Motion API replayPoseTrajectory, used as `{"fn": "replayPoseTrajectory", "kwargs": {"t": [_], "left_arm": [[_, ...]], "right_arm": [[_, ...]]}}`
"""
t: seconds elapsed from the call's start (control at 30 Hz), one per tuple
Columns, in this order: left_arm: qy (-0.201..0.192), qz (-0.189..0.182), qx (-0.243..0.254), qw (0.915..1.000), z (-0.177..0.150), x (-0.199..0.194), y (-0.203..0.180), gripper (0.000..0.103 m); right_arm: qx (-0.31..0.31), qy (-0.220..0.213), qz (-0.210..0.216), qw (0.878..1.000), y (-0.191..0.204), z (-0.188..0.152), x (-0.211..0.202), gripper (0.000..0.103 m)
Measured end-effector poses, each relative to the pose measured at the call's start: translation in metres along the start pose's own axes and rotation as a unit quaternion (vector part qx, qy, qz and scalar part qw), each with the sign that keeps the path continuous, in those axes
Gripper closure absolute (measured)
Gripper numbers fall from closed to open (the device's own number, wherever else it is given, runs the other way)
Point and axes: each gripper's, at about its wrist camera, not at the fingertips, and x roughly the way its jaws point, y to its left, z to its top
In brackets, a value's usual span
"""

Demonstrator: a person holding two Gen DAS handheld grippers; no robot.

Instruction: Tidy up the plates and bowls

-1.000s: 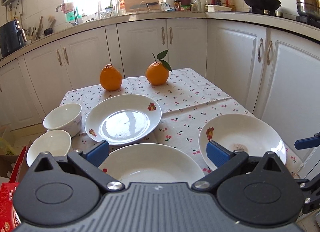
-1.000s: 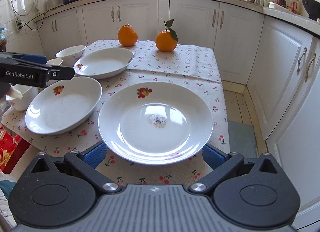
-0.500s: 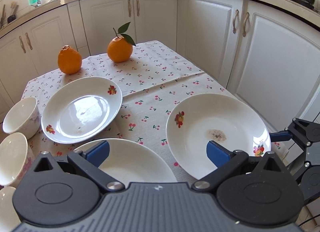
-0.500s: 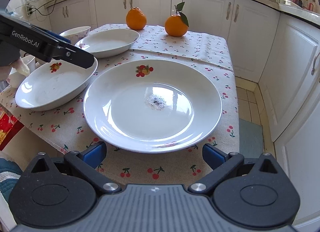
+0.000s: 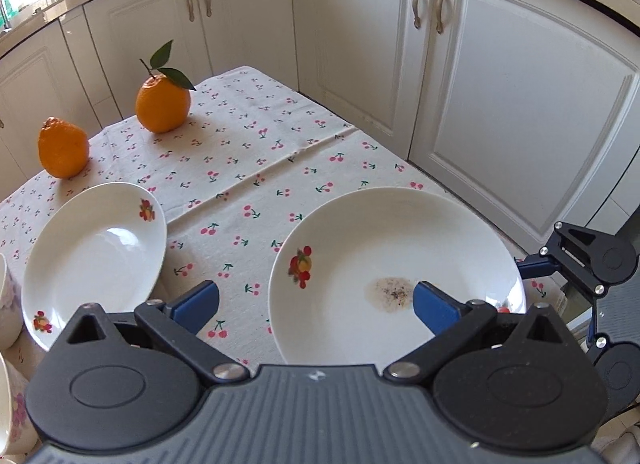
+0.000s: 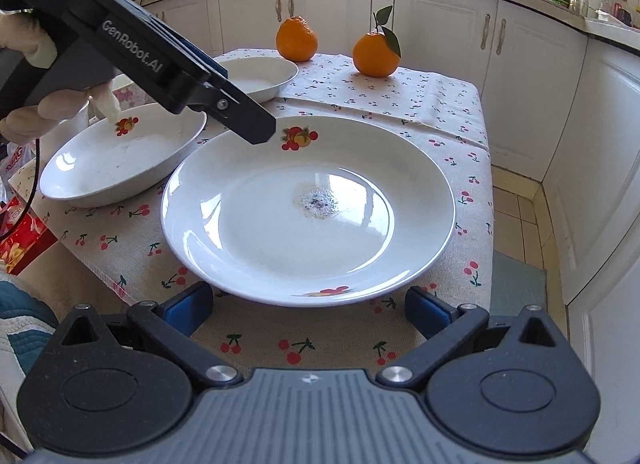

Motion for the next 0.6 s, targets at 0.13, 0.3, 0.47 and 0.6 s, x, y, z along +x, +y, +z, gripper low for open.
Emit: {"fn": "replayPoseTrajectory", "kwargs": {"t": [0.13, 0.3, 0.47, 0.6], "left_arm": [[0.034, -0.043, -0.008, 0.9985, 0.009, 0.016, 0.004, 0.001], [0.064, -0.064, -0.005, 0.9959, 0.019, 0.035, 0.009, 0.004], [0.09, -0.082, -0.011, 0.9925, 0.025, 0.049, 0.012, 0.015], [0.104, -0.087, -0.007, 0.9908, 0.029, 0.054, 0.014, 0.02]], "right_arm": [[-0.008, -0.007, 0.008, 1.0, -0.006, -0.001, 0.0, 0.0], [-0.023, -0.021, 0.022, 0.999, -0.008, -0.003, 0.001, 0.0], [-0.035, -0.025, 0.037, 0.998, -0.011, -0.002, 0.002, 0.0], [-0.042, -0.026, 0.041, 0.998, -0.012, -0.001, 0.003, 0.0]]}}
